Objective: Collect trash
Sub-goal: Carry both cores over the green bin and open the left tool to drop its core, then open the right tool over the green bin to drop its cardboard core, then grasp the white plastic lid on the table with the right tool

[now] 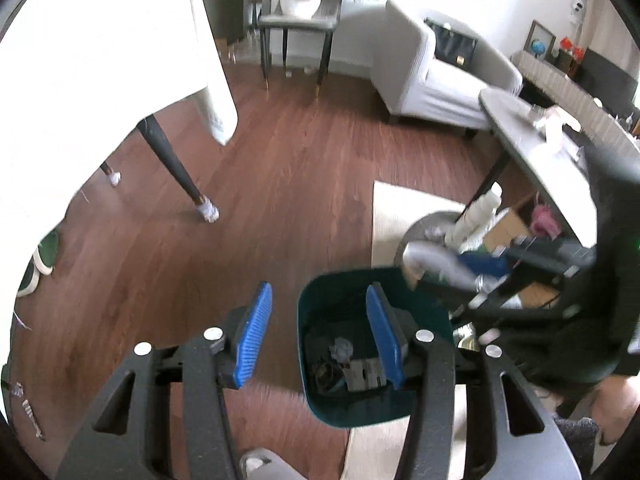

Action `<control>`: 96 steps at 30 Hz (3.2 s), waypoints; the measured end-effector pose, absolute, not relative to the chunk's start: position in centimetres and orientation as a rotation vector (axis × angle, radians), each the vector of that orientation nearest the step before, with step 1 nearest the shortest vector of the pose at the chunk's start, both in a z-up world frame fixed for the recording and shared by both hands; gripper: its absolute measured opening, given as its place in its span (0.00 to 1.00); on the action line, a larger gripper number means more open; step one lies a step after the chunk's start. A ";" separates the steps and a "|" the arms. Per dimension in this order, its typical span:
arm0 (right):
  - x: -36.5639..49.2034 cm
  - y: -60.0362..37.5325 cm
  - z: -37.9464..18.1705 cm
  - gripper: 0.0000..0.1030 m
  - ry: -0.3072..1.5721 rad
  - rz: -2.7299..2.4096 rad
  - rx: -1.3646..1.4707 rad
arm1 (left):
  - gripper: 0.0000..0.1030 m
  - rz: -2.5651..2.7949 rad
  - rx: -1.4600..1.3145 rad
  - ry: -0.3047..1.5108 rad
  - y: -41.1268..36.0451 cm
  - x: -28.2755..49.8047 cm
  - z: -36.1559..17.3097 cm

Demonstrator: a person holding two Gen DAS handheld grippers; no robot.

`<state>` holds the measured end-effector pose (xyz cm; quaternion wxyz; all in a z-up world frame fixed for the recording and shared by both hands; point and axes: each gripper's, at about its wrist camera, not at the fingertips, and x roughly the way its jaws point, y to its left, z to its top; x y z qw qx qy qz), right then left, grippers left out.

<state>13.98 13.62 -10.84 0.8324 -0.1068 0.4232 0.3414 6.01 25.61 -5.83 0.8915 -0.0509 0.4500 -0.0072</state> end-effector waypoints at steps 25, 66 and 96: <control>12.8 12.8 -18.1 0.53 1.103 0.684 -0.353 | 0.39 -0.044 -0.132 0.675 23.8 5.4 1.6; 13.9 -12.9 -2.0 0.51 0.695 0.465 -0.102 | 0.66 -0.290 0.018 0.686 3.5 13.0 1.7; 21.1 -20.3 -4.4 0.42 0.851 0.342 -0.114 | 0.69 -0.639 0.187 0.850 -8.2 18.8 -1.7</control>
